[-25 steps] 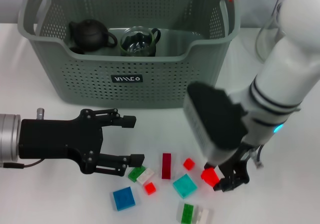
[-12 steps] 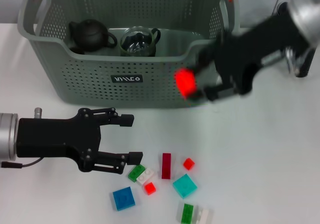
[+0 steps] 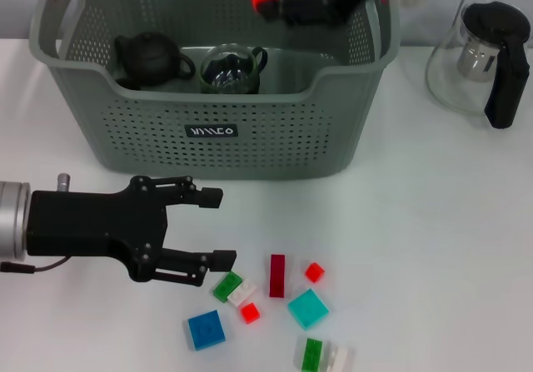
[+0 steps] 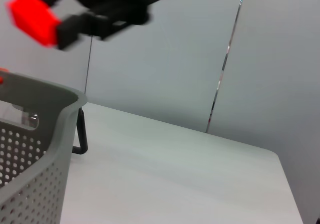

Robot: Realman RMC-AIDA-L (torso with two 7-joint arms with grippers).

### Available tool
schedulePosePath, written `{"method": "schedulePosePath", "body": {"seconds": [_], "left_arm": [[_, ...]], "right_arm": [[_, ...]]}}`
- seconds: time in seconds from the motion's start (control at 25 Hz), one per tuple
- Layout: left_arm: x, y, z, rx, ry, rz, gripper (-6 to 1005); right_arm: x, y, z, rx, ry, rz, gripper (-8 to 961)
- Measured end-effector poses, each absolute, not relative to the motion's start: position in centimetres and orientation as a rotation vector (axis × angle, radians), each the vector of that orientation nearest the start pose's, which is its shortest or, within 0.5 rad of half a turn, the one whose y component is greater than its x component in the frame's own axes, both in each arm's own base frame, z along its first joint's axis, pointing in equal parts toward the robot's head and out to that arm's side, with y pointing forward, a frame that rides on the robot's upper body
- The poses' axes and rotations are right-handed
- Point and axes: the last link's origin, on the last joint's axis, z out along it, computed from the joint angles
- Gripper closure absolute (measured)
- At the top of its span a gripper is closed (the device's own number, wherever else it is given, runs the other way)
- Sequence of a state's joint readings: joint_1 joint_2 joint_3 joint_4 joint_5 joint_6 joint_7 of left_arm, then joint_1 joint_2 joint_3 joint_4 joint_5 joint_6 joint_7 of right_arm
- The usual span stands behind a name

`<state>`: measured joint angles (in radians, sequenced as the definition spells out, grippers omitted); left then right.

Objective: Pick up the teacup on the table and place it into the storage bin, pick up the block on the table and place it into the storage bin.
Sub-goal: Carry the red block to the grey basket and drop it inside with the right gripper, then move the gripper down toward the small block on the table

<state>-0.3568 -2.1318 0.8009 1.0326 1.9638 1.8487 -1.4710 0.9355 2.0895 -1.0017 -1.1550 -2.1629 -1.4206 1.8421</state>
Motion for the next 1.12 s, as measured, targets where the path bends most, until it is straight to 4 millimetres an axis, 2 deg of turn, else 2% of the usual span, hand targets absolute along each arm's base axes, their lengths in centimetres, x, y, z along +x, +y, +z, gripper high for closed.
{"method": "schedulePosePath", "body": {"seconds": [0.28,0.6,0.92,1.04,1.12], "left_arm": [[-24.5,27.8,2.9,-2.917,-0.439,-0.69,135],[-24.7,27.9,2.8,-2.93,-0.439,-0.662,136],[-24.7,28.0,3.0,-2.928,-0.431,-0.659,137],[-24.8,27.9,3.0,-2.924,-0.415,-0.655,137],[-25.0,27.8,3.0,-2.924,-0.388,-0.644,138]], "right_arm": [[4.6,44.9,1.3,-2.7,0.151,0.336,475],[4.9,45.3,0.9,-2.663,0.199,0.316,467],[4.8,44.9,1.7,-2.667,0.177,0.324,153],[4.7,43.2,2.9,-2.731,0.144,0.308,11],[5.0,42.1,3.7,-2.761,0.153,0.279,10]]}}
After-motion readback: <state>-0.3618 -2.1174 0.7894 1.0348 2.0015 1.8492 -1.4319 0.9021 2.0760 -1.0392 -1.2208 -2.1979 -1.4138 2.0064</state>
